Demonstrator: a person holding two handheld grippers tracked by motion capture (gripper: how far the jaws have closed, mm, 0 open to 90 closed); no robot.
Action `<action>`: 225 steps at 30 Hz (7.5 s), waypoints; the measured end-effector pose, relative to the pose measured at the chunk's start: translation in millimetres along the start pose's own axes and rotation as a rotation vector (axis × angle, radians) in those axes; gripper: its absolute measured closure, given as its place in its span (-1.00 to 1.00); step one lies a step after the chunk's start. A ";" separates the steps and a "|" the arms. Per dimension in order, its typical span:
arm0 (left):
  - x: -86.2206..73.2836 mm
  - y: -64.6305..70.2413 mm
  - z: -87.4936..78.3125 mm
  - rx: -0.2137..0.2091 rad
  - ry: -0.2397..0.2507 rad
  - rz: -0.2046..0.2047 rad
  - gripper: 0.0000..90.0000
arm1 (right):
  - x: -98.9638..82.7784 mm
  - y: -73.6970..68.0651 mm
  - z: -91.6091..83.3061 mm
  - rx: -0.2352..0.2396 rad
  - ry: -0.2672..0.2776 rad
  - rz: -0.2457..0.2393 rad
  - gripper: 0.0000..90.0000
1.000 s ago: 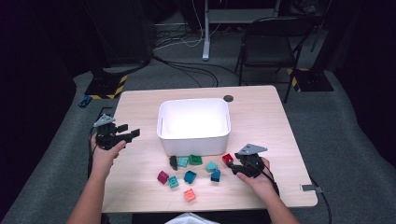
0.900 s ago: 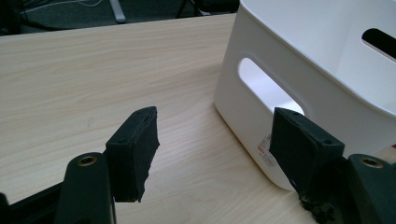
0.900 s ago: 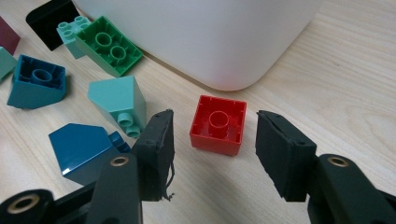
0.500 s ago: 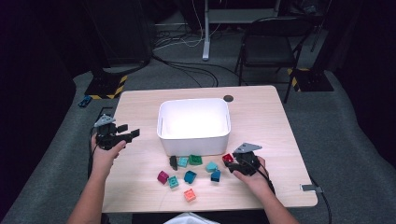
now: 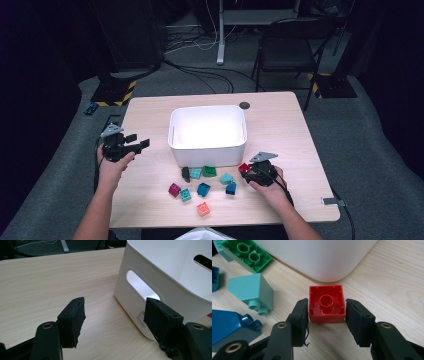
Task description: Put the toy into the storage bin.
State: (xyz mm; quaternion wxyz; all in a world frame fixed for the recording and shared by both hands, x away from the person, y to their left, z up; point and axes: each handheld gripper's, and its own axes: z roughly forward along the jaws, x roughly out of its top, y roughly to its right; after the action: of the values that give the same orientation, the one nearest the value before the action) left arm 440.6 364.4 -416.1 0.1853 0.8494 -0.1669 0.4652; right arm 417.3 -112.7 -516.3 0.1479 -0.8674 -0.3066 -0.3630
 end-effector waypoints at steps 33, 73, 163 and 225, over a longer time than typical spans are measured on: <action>-0.2 -2.2 -0.8 -0.027 -0.007 -0.019 -0.21 | 10.2 -4.1 -18.3 0.014 0.016 -0.009 0.31; -11.8 7.9 -16.1 -0.021 -0.007 -0.024 -0.20 | 27.8 -12.4 -49.7 0.036 0.055 -0.023 0.31; -40.1 -1.5 -49.2 0.048 -0.018 -0.024 -0.20 | 237.7 -35.2 39.6 0.263 0.098 -0.183 0.31; -15.1 20.2 10.6 -0.074 -0.063 0.056 -0.21 | 172.0 -51.9 -91.5 0.175 0.226 -0.208 0.22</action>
State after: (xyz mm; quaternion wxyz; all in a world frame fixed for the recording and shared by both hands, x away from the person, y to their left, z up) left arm 431.4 343.4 -431.0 0.1984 0.8511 -0.2135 0.4367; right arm 429.1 -43.6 -327.3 0.2181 -0.7684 -0.4065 -0.4436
